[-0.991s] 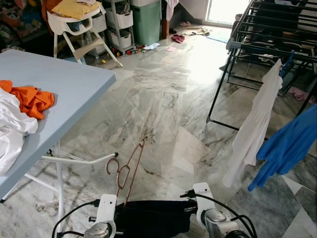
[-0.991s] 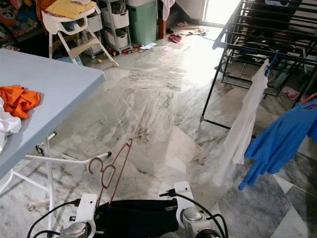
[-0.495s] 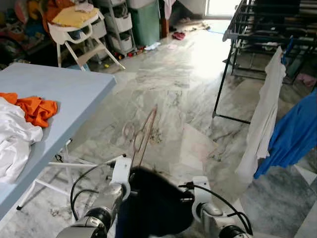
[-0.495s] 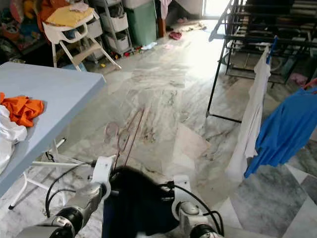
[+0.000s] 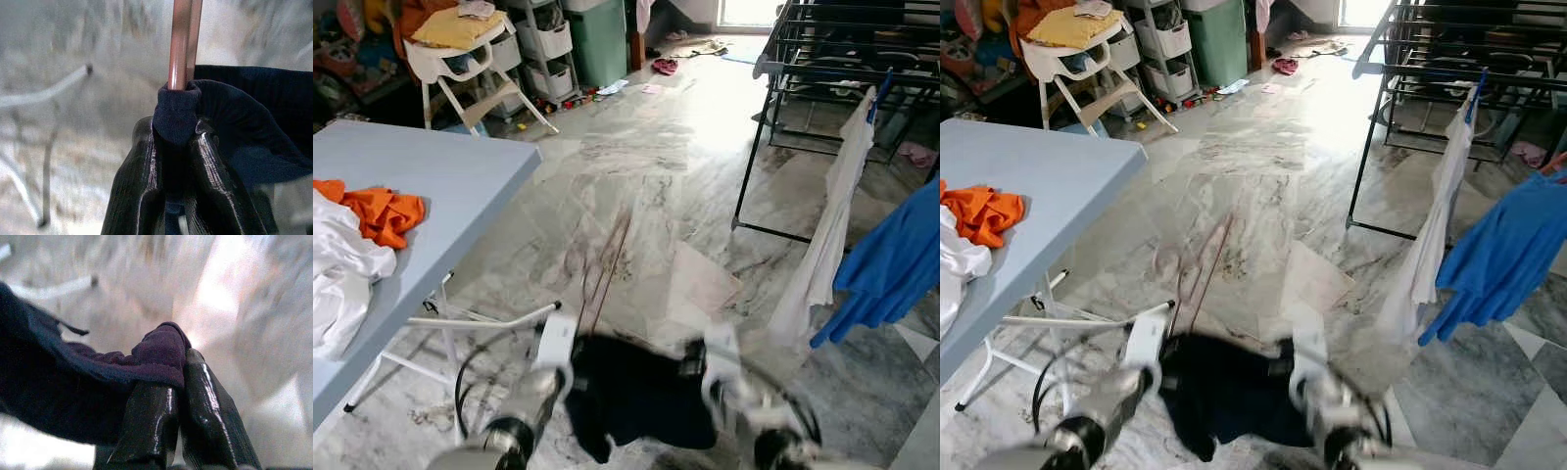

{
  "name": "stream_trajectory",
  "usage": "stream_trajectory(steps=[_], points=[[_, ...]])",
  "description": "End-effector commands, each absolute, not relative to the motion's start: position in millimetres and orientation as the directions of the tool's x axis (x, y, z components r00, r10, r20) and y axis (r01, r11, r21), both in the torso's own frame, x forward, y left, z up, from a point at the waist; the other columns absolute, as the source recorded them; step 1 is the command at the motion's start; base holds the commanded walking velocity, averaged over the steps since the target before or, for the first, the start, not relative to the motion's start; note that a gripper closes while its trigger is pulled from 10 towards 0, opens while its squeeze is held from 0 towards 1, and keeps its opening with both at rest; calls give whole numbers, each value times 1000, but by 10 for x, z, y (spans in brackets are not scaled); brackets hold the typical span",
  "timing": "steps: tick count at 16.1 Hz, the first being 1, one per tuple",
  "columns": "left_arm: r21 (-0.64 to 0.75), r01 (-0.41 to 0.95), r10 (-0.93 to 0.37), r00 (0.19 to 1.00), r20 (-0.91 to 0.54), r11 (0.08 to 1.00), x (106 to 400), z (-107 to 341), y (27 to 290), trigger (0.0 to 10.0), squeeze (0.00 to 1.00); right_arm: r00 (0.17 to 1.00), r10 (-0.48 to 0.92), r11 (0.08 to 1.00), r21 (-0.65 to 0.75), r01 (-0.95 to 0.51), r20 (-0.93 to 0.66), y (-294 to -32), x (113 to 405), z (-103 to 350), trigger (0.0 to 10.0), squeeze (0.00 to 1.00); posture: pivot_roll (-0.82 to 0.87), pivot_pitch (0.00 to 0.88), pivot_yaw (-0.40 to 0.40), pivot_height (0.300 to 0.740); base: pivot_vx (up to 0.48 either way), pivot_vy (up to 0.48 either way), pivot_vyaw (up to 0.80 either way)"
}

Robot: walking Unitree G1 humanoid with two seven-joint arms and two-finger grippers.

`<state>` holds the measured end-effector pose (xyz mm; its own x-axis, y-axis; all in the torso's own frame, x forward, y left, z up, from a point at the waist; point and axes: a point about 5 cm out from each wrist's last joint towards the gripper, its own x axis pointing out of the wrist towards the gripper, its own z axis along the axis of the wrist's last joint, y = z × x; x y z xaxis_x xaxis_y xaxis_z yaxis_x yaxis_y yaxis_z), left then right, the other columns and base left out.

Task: Hang hanger

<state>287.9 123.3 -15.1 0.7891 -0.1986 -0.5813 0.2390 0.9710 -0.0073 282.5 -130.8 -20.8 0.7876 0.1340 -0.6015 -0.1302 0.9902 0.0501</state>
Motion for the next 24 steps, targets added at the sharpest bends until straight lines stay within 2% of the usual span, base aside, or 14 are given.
stream_trajectory(steps=[1,2,5,7,10,13,19,24], points=[[8,236,-204,860,-468,972,3110,103,1274,10000,0,857,150,988,43,-148,-494,-1257,3062,42,10000,0,-211,0,121,740,0,0,0],[-4,232,-215,897,-387,973,3259,294,1284,10000,0,903,143,989,34,-141,-405,-1290,3244,262,10000,0,-206,0,115,740,0,0,0],[25,276,-259,927,-270,961,3413,544,1297,10000,0,956,134,989,-21,-144,-261,-1340,3451,585,10000,0,-198,0,105,740,0,0,0],[66,300,-286,943,-169,952,3513,752,1308,10000,0,987,125,987,-93,-134,-105,-1370,3589,905,10000,0,-197,0,109,740,0,0,0],[104,357,-353,934,-50,928,3570,983,1230,10000,0,989,119,980,-169,-103,90,-1386,3668,1313,10000,0,-197,0,118,740,0,0,0],[139,446,-450,893,-2,884,3495,1026,1182,10000,0,974,138,969,-229,-94,181,-1332,3642,1502,10000,0,-200,0,140,740,0,0,0],[11,357,-357,933,37,934,3406,963,1318,10000,0,997,25,985,-175,-11,78,-1551,3592,1288,10000,0,-197,0,153,740,0,0,0],[-28,556,-556,831,28,830,3131,854,1293,10000,0,995,-83,985,-147,90,51,-1883,3663,1362,10000,0,-181,0,143,740,0,0,0]])
